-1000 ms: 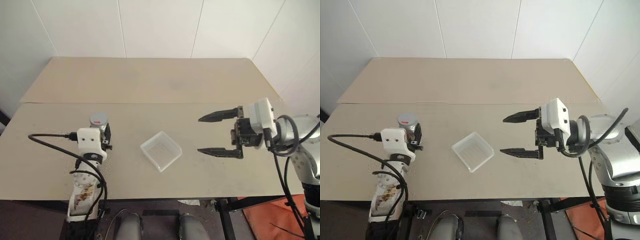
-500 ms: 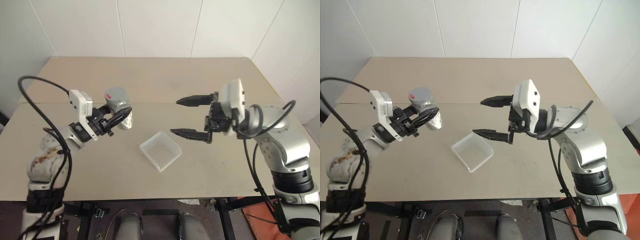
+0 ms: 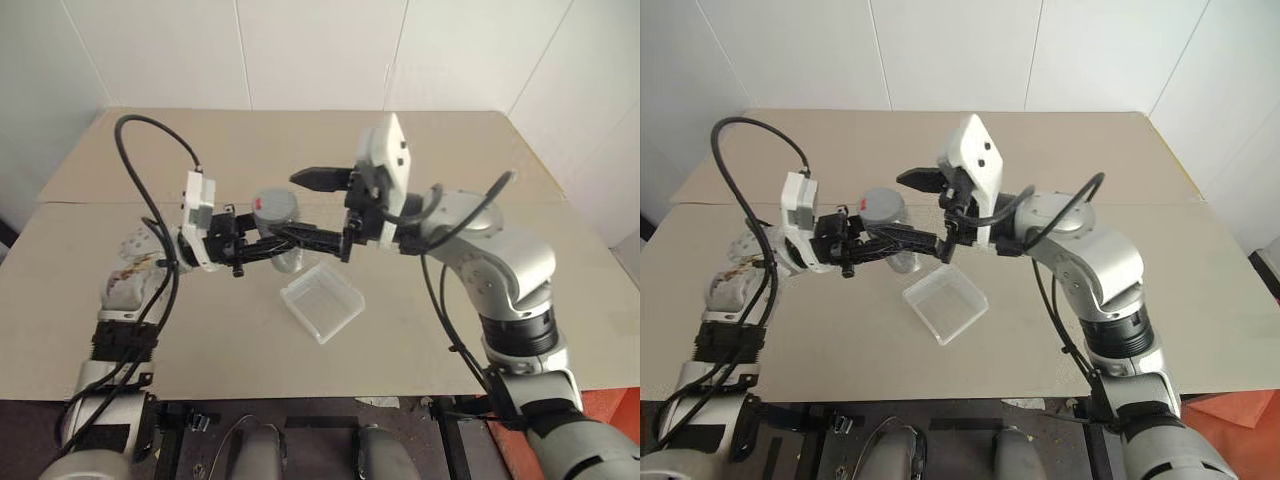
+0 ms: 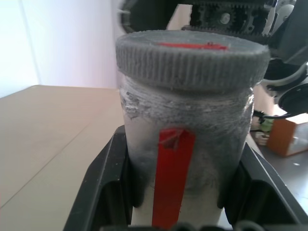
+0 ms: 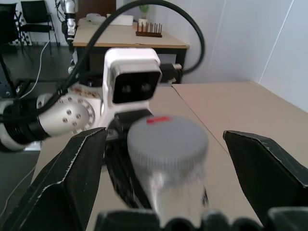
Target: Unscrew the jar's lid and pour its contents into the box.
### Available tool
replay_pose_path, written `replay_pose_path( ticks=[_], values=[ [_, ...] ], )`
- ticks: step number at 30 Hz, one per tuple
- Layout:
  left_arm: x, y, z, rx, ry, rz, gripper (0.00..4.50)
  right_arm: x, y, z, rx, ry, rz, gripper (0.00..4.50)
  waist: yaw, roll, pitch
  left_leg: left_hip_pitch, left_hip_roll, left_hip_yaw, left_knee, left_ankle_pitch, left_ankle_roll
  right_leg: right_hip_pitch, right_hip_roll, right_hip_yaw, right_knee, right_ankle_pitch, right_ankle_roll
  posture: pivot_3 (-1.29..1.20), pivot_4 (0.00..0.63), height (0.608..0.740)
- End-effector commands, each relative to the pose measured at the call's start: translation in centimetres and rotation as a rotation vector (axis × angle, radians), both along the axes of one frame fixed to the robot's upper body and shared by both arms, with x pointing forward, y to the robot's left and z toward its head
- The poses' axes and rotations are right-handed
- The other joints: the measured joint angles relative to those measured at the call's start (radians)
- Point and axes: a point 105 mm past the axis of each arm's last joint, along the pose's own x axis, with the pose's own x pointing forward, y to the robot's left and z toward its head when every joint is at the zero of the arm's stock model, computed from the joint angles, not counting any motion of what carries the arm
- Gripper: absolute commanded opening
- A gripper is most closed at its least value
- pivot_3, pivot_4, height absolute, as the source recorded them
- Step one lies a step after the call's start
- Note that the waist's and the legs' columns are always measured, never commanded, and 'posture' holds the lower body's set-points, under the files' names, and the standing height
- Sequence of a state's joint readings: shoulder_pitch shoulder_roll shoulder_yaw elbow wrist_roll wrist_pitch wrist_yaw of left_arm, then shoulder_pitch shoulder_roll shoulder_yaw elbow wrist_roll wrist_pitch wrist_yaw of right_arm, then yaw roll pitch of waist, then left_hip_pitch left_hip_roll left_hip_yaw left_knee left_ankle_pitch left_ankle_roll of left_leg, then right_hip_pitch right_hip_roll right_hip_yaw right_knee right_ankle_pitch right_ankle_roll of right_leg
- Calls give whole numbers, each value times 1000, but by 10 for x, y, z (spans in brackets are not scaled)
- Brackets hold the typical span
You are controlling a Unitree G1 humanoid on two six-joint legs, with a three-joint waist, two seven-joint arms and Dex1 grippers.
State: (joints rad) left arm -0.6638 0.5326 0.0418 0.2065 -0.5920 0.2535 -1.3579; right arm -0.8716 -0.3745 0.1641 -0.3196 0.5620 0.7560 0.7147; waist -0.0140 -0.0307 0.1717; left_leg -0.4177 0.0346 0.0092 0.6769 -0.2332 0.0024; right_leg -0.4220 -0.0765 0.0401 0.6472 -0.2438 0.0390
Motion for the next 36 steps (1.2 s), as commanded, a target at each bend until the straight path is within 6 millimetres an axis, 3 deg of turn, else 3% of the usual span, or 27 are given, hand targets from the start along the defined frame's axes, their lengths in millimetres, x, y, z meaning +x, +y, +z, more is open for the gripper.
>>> replay_pose_path(
  ticks=[1, 11, 14, 17, 20, 22, 26, 30, 36],
  values=[
    [-3, -3, 11, -6, -52, -46, 2095, 0, 5, 9, -2, -41, -24, 4500, -3, 0, 0, 0, 0, 0, 0, 0, 0, 0, 0, 0, 0, 0, 0, 0, 150, 740],
    [-4, -3, 11, 30, -62, -84, 2095, 4, 12, 6, -28, -30, -7, 4500, -4, 0, 0, 0, 0, 0, 0, 0, 0, 0, 0, 0, 0, 0, 0, 0, 150, 740],
    [-3, -3, 11, 33, -63, -91, 2078, 4, 13, 5, -35, -25, 2, 3902, -4, 0, 0, 0, 0, 0, 0, 0, 0, 0, 0, 0, 0, 0, 0, 0, 150, 740],
    [-6, -3, 11, 43, -63, -116, 2078, 5, 13, 6, -31, -22, 8, 2871, -4, 0, 0, 0, 0, 0, 0, 0, 0, 0, 0, 0, 0, 0, 0, 0, 150, 740],
    [-8, -4, 11, 55, -61, -148, 2078, 4, 12, 8, -25, -28, 34, 2764, -4, 0, 0, 0, 0, 0, 0, 0, 0, 0, 0, 0, 0, 0, 0, 0, 150, 740],
    [-11, -3, 12, 68, -59, -186, 2078, -2, 12, 11, -5, -24, 112, 2764, -4, 0, 0, 0, 0, 0, 0, 0, 0, 0, 0, 0, 0, 0, 0, 0, 150, 740],
    [-24, -7, 20, 106, -55, -308, 2078, -35, -2, 7, -16, -35, 558, 2764, -1, 0, 0, 0, 0, 0, 0, 0, 0, 0, 1, 0, 0, 0, 0, 0, 150, 740],
    [-36, -15, 28, 131, -61, -405, 2078, -47, -7, -1, -72, -26, 870, 2764, -3, 0, 0, 0, 0, 0, 0, 0, 0, 0, 0, 0, 0, 0, 0, 0, 150, 740],
    [-46, -22, 33, 146, -86, -478, 2078, -33, 12, -5, -120, -35, 907, 2764, -25, 1, 1, 2, 2, 0, 0, 0, 0, 0, 2, 1, 1, 0, 0, 0, 150, 740]
  ],
)
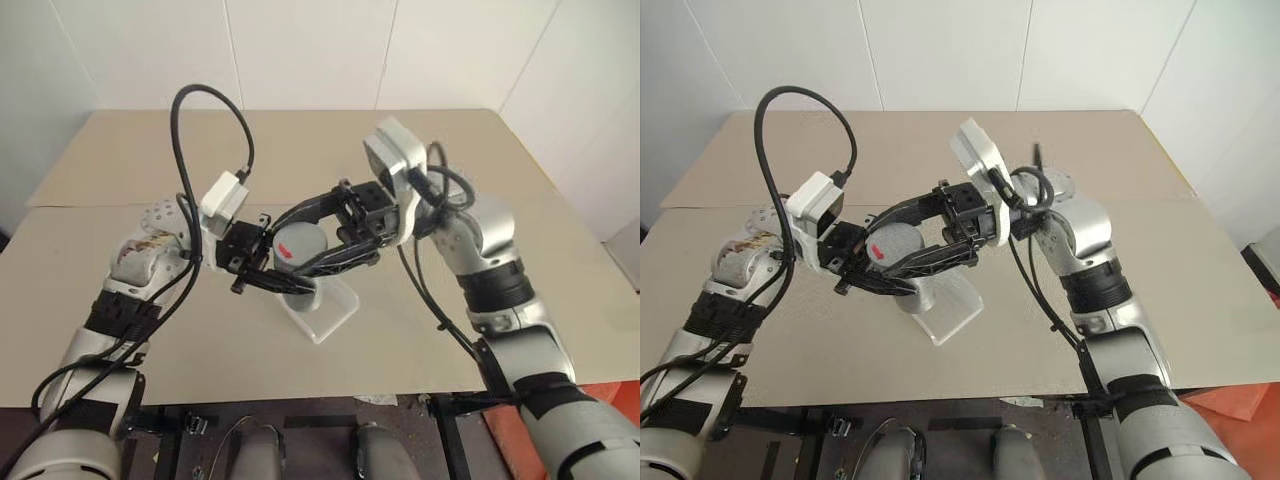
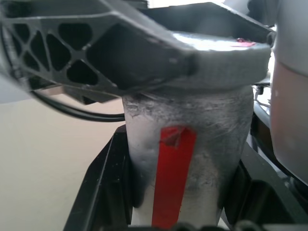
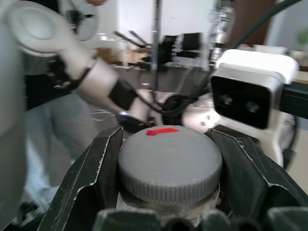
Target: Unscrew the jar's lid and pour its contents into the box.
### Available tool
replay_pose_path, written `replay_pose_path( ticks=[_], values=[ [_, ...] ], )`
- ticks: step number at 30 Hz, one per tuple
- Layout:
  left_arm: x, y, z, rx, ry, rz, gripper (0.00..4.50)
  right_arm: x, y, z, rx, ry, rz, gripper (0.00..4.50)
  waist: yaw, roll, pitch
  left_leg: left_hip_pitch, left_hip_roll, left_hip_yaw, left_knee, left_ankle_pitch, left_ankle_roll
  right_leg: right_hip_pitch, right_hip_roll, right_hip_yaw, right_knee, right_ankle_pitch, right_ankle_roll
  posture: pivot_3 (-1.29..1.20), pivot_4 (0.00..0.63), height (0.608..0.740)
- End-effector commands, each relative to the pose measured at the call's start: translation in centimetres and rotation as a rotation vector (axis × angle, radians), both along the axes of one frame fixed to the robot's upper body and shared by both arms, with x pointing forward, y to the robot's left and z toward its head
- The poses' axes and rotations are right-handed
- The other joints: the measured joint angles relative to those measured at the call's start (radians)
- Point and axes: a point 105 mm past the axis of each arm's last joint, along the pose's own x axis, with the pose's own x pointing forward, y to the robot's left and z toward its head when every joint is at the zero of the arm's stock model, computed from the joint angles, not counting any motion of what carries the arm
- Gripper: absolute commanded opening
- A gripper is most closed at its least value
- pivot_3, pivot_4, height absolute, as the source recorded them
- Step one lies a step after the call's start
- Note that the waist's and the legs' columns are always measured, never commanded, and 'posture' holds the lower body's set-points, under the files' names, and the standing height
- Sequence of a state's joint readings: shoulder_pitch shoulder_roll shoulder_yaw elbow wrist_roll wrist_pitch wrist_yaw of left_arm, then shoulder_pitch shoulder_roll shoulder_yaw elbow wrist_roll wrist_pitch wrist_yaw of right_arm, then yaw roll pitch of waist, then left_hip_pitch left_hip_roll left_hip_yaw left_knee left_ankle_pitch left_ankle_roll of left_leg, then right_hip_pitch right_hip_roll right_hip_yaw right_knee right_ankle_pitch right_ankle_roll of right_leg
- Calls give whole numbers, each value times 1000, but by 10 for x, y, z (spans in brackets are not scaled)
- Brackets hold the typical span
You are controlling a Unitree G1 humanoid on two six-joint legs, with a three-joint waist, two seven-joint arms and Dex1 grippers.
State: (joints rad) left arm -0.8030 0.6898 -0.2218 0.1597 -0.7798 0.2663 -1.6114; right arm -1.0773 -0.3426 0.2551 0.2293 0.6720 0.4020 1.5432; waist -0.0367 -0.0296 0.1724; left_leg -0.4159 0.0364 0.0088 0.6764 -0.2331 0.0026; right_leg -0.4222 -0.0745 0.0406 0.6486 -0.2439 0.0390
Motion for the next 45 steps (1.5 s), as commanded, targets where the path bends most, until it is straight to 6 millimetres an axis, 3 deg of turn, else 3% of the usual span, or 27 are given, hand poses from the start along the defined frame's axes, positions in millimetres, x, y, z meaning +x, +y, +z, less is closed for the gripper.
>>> replay_pose_path(
  ticks=[1, 6, 7, 15, 19, 24, 35, 45],
  values=[
    [-3, 1, 18, -52, -38, -28, 2078, -12, 11, -1, -18, -70, 127, 2764, -3, 0, 0, 0, 0, 0, 0, 0, 0, 0, 0, 0, 0, 0, 0, 0, 150, 740],
    [2, 7, 13, -59, -35, 12, 2078, -1, 9, 4, 18, -80, 40, 4363, -2, 0, 0, 0, 0, 0, 0, 0, 0, 0, -1, 0, 0, 0, 0, 0, 150, 740],
    [3, 10, 12, -63, -30, 28, 2078, 1, 7, 6, 35, -87, -4, 4479, -2, 0, 0, -1, 0, 0, 0, 0, 0, -1, -1, 0, 0, 0, 0, 0, 150, 740],
    [15, 35, -1, -75, -3, 201, 2078, 13, -21, 10, 101, -137, -348, 4479, 10, 0, 0, -1, -1, 0, 0, 0, 0, -1, -1, -1, 0, 0, 0, 0, 150, 740],
    [22, 42, -4, -93, -6, 297, 2078, 12, -25, 11, 102, -140, -505, 4479, 11, 0, 0, -1, 0, 0, 0, 0, 0, -1, -1, 0, 0, 0, 0, 0, 150, 740],
    [26, 39, -9, -105, -9, 340, 2078, 11, -8, 9, 71, -143, -630, 4479, 13, 0, 0, -1, -1, 0, 0, 0, 0, -1, -1, 0, 0, 0, 0, 0, 150, 740],
    [27, 32, -8, -118, -7, 327, 2078, 14, 28, 11, 91, -109, -702, 4479, 18, 0, 0, -1, -1, 0, 0, 0, 0, -1, -1, 0, 0, 0, 0, 0, 150, 740],
    [24, 34, -7, -119, -10, 326, 2078, 28, 28, 7, 77, -100, -759, 4479, 18, 0, 0, -1, -1, 0, 0, 0, 0, -1, -1, 0, 0, 0, 0, 0, 150, 740]
  ],
)
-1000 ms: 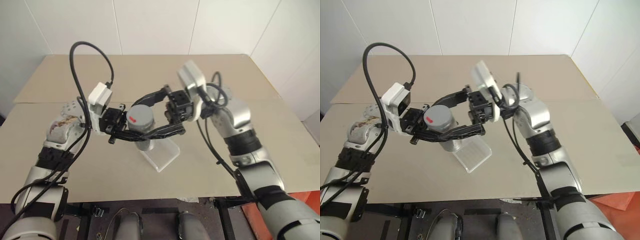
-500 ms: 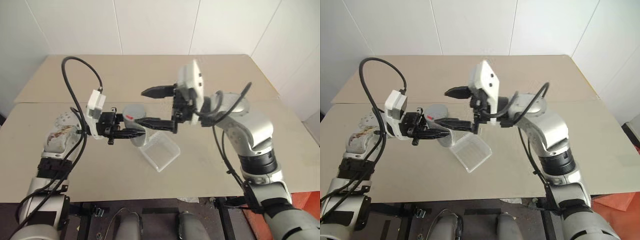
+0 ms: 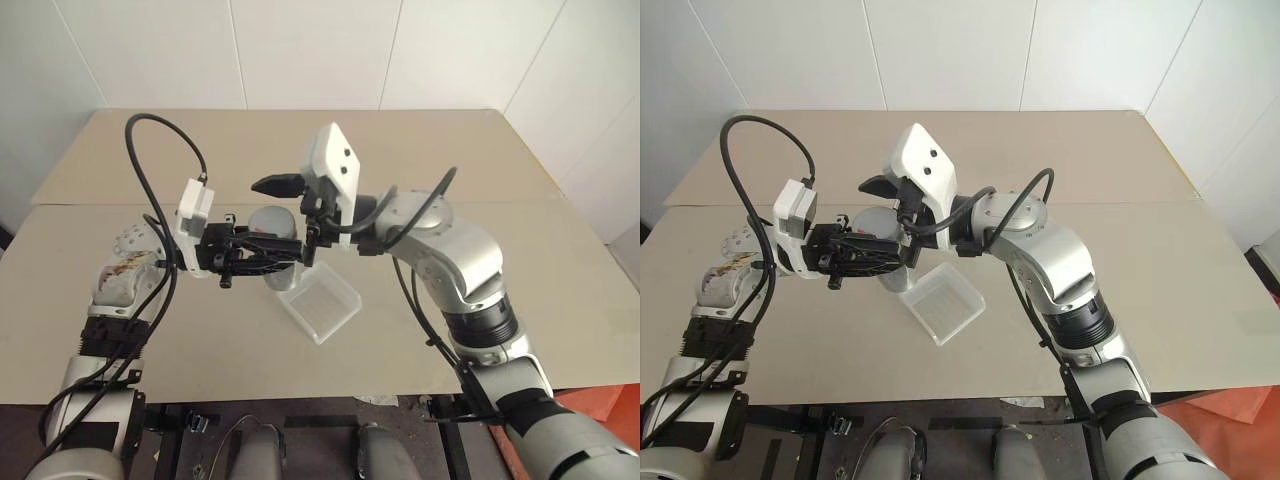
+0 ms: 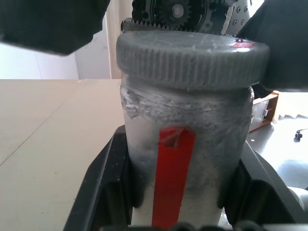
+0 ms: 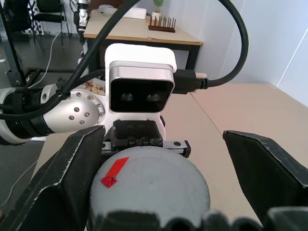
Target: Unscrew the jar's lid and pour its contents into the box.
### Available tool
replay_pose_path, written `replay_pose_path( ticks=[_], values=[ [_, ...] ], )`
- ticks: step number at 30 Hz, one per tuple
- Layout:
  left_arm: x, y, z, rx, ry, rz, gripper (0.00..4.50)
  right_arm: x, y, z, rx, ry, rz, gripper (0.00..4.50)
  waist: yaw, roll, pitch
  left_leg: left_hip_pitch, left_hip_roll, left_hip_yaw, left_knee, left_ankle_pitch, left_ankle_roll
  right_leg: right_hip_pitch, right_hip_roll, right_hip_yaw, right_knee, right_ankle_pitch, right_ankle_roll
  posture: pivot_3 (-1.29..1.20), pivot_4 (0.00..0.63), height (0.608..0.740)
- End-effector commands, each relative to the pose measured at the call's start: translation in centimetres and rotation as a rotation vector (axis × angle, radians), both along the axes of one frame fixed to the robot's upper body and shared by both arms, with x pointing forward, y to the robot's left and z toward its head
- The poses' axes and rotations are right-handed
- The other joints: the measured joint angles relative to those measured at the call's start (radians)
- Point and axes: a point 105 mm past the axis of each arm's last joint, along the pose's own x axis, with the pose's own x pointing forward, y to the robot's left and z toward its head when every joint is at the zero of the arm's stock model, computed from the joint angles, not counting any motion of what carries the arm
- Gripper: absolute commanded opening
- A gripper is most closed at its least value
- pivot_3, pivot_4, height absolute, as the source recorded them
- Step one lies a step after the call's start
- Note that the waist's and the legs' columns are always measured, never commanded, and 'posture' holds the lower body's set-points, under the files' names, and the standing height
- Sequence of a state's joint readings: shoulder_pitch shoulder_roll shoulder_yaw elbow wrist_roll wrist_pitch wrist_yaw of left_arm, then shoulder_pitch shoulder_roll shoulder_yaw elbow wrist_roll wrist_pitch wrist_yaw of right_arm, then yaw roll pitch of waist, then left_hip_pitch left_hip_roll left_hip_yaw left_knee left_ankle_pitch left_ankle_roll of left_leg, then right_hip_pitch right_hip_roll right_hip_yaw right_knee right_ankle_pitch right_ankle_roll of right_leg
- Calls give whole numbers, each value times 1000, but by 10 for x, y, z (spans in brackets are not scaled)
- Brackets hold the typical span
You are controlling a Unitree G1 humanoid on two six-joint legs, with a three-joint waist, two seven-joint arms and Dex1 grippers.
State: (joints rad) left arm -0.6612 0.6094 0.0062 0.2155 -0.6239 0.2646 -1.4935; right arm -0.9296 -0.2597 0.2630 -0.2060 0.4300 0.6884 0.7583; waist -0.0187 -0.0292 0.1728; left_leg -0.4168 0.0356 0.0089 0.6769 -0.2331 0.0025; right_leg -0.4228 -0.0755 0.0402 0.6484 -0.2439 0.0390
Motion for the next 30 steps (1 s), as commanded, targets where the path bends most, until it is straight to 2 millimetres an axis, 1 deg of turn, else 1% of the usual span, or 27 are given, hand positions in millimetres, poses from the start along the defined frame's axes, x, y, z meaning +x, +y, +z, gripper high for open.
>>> replay_pose_path(
  ticks=[1, 13, 21, 24, 27, 30],
  values=[
    [-5, 4, 13, -9, -60, -7, 2078, 5, -9, 12, 25, -48, -44, 4479, 0, 0, 0, 0, 0, 0, 0, 0, 0, 0, 0, 0, 0, 0, 0, 0, 150, 740],
    [-11, 18, 17, 8, -51, 5, 2078, 19, -51, 14, 27, -58, -126, 4479, 0, 0, 0, 0, 0, 0, 0, 0, 0, 0, 0, 0, 0, 0, 0, 0, 150, 740],
    [-15, 22, 17, 17, -52, 13, 2078, 25, -67, 13, 20, -65, -168, 4479, 2, 0, 0, 0, 0, 0, 0, 0, 0, 0, 0, 0, -1, 0, 0, 0, 150, 740],
    [-15, 23, 17, 13, -54, 25, 2078, 23, -69, 13, 13, -72, -161, 4479, -1, 0, 0, 0, 0, 0, 0, 0, 0, 0, 0, 0, -1, 0, 0, 0, 150, 740],
    [-10, 21, 17, 0, -61, 48, 2078, 15, -69, 13, 9, -77, -123, 4479, 0, 0, 0, 0, 0, 0, 0, 0, 0, 0, 0, 0, -1, 0, 0, 0, 150, 740],
    [-6, 17, 16, -12, -63, 58, 2078, 1, -65, 14, 4, -94, -48, 4479, 1, 0, 0, 0, 0, 0, 0, 0, 0, 0, 0, 0, -1, 0, 0, 0, 150, 740]
  ],
)
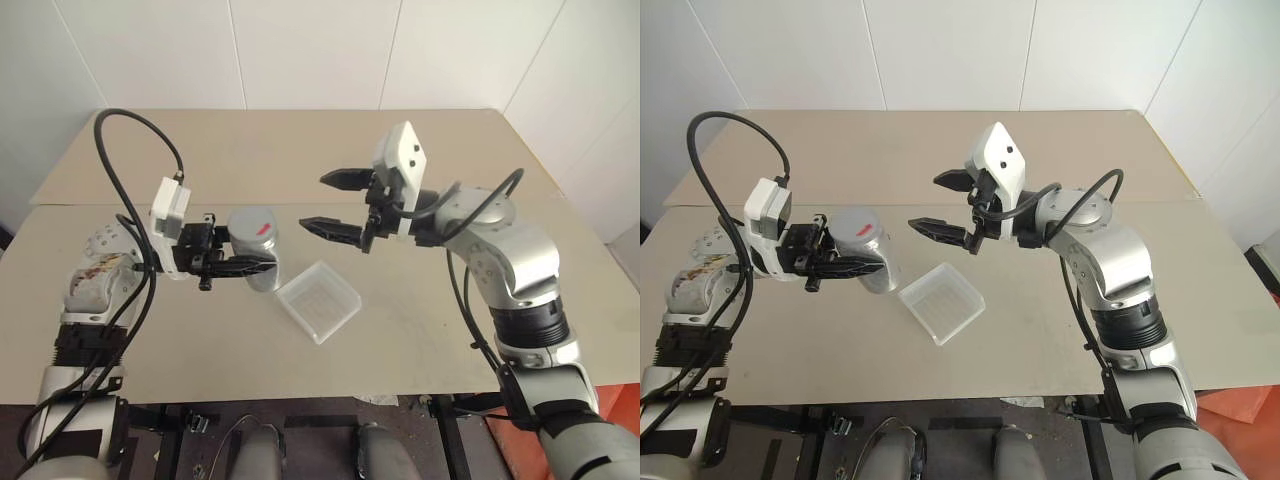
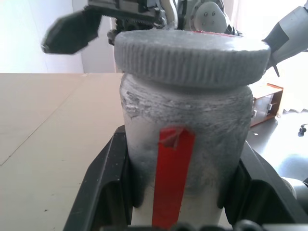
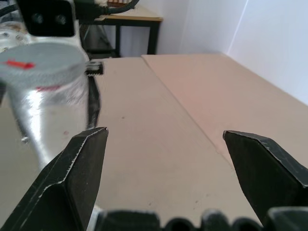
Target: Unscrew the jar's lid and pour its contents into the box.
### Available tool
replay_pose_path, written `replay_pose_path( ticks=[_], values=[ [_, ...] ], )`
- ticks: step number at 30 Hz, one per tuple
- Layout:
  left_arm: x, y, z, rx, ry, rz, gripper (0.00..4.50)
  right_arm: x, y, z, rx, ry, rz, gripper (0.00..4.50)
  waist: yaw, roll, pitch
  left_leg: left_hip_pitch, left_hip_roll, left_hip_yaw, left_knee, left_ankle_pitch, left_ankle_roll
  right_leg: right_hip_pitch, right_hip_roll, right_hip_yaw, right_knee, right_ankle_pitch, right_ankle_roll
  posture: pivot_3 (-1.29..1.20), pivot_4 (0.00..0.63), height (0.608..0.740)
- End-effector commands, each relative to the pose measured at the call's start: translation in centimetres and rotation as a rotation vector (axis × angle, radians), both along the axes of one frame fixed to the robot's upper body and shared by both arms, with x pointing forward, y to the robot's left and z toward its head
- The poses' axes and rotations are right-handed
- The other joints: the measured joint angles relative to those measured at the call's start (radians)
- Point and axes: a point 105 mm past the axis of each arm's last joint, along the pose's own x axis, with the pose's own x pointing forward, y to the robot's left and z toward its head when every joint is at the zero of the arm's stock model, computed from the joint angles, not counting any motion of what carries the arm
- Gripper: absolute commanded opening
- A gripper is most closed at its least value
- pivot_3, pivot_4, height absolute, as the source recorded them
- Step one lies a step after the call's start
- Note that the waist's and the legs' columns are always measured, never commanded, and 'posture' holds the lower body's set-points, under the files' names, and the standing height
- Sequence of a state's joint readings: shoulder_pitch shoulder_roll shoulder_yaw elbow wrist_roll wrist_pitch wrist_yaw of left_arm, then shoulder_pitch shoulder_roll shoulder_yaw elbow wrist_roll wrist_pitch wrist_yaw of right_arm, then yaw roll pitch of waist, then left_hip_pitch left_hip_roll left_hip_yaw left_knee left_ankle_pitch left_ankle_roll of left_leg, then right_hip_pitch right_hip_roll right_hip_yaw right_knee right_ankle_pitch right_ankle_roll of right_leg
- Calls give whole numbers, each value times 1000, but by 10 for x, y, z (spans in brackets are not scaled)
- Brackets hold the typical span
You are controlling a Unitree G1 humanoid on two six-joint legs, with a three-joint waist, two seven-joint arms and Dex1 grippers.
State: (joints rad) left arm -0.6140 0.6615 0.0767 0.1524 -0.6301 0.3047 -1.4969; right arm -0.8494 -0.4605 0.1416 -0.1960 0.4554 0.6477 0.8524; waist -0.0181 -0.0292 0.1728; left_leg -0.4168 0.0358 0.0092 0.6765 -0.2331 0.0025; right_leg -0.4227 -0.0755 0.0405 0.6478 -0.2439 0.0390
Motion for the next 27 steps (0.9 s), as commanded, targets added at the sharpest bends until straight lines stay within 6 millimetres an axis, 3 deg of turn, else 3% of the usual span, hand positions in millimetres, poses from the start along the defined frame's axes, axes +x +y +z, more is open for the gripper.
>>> replay_pose_path(
  ticks=[1, 9, 19, 27],
  values=[
    [2, -3, 10, -27, -50, 10, 2078, -25, 3, 20, 30, -98, 104, 4479, 1, 0, 0, 0, 0, 0, 0, 0, 0, 0, 0, 0, 0, 0, 0, 0, 150, 740],
    [12, -14, 8, -51, -57, 15, 2078, -44, 32, 27, 57, -120, 200, 4479, 0, 0, 0, 0, 0, 0, 0, 0, 0, 0, 0, 0, 0, 0, 0, 0, 150, 740],
    [12, -17, 8, -49, -55, -7, 2078, -29, 67, 24, 44, -114, 144, 4479, -1, 0, 0, 0, 0, 0, 0, 0, 0, 0, 0, 0, 1, 0, 0, 0, 150, 740],
    [8, -15, 7, -40, -53, -8, 2078, -18, 71, 23, 59, -91, 134, 4479, -1, 0, 0, 0, 0, 0, 0, 0, 0, 0, 0, 0, 1, 0, 0, 0, 150, 740]
  ],
)
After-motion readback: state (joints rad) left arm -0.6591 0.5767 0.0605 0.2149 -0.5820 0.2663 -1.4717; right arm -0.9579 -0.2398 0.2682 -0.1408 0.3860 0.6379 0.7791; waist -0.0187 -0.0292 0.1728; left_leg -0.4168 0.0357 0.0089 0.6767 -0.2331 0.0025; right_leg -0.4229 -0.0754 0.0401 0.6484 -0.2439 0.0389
